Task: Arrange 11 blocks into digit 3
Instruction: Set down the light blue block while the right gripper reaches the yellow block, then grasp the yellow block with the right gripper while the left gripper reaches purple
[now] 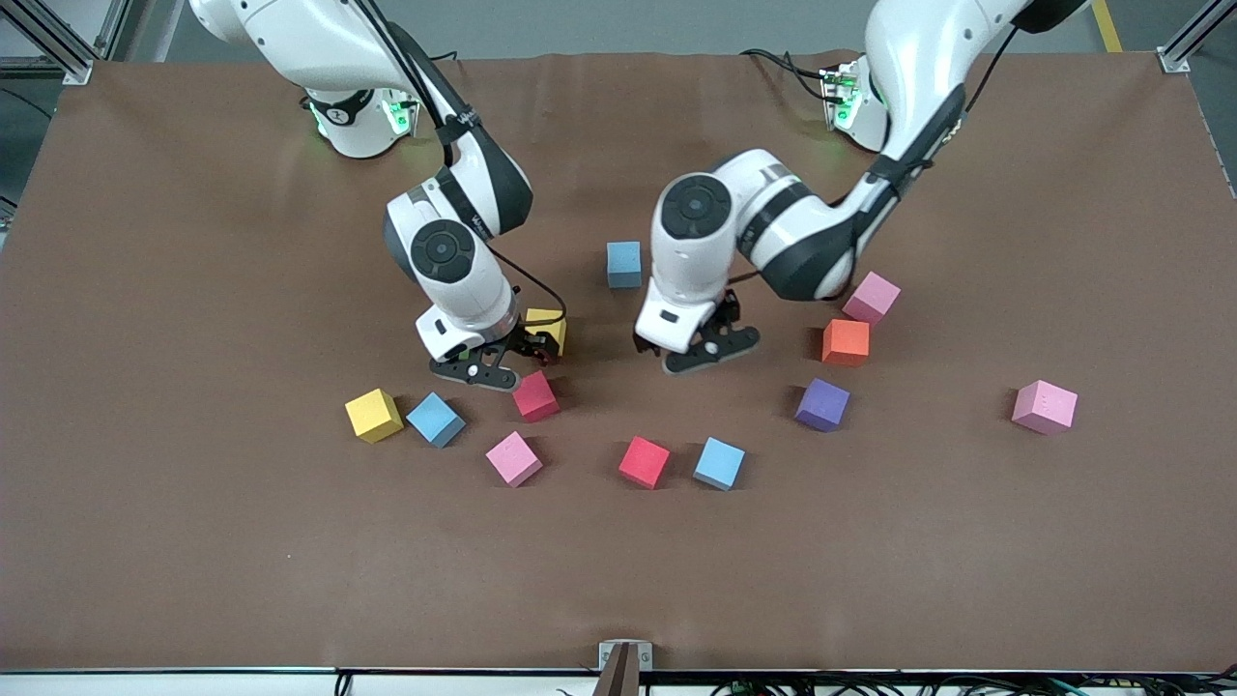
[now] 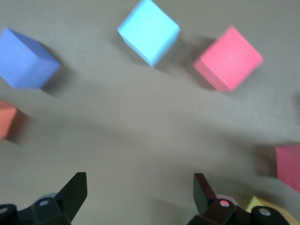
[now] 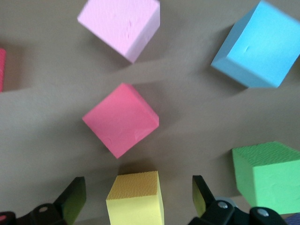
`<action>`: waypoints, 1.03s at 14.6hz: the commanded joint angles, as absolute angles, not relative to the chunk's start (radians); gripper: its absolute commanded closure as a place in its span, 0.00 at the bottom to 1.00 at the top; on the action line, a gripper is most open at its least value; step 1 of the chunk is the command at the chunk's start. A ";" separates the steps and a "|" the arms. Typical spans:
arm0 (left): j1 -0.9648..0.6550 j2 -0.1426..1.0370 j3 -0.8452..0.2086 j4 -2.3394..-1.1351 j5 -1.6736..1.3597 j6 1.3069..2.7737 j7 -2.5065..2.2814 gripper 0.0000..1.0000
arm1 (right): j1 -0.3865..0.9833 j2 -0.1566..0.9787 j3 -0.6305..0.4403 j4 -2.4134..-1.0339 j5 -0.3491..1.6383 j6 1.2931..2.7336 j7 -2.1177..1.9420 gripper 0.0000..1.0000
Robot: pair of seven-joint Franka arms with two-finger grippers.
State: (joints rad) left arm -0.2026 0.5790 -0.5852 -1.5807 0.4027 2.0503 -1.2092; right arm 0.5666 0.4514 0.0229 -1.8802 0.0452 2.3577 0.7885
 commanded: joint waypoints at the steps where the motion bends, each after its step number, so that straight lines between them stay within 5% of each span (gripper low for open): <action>1: -0.146 0.561 -0.594 -1.582 0.423 2.029 -1.131 0.00 | 0.597 0.443 0.014 -1.919 0.052 2.385 0.813 0.00; 15: 0.012 0.549 -0.597 -1.586 0.422 1.971 -1.025 0.00 | 0.661 0.509 0.009 -1.951 0.038 2.451 0.899 0.00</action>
State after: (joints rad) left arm 0.0016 0.5683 -0.5862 -1.5768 0.4030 1.9910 -1.0263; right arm 0.6527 0.5128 0.0190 -1.9337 0.0439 2.4318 0.8798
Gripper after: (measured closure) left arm 0.000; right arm 0.000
